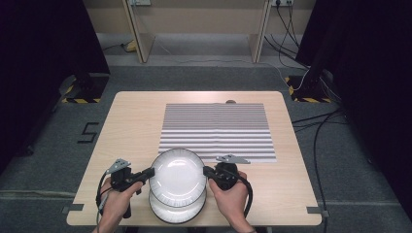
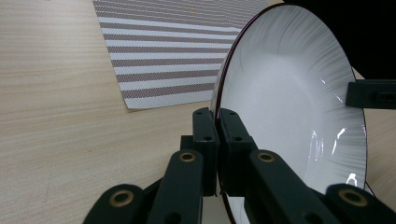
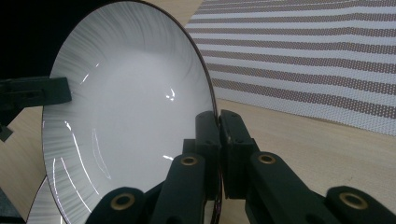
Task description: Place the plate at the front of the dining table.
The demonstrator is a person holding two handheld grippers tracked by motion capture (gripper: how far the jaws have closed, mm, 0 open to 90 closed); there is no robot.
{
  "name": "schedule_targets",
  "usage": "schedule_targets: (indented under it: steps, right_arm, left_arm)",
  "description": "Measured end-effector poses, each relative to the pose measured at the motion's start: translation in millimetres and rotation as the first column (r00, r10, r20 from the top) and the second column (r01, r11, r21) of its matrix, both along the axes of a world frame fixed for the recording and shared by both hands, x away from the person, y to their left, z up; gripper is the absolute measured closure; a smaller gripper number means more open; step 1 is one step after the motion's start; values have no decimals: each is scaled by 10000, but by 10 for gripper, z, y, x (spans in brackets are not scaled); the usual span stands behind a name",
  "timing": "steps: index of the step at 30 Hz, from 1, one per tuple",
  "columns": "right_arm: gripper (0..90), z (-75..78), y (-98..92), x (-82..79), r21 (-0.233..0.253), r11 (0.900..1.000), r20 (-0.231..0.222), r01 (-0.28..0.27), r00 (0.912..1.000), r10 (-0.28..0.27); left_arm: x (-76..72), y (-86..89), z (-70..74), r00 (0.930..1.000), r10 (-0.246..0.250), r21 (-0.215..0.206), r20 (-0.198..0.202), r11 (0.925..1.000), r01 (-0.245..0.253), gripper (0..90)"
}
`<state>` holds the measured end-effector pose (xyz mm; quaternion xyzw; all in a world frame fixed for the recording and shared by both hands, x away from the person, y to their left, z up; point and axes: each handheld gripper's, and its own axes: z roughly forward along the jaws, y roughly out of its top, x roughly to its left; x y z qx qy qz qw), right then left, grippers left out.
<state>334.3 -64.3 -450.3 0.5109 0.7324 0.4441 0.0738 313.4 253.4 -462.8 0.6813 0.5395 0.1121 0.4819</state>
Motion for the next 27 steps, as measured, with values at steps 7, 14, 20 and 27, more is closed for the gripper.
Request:
schedule_targets:
  steps: [7, 14, 20, 27]
  right_arm:
    - [874, 23, -9, 10, 6, 10000, 38, 43, 10000, -44]
    - [874, 39, -17, 15, 12, 10000, 104, 70, 9999, -70]
    - [873, 53, -24, 25, 53, 9999, 159, 104, 9998, -105]
    - [877, 72, -21, 36, 27, 9999, 242, 128, 9996, -129]
  left_arm:
    - [16, -8, 27, 10000, -20, 57, 67, 10000, 20, 860]
    - [31, -20, 39, 9999, -31, 41, 117, 10000, 30, 860]
    - [44, -23, 49, 9999, -17, -8, 150, 10000, 17, 860]
    - [62, -22, 75, 9997, -38, 103, 230, 9999, 36, 860]
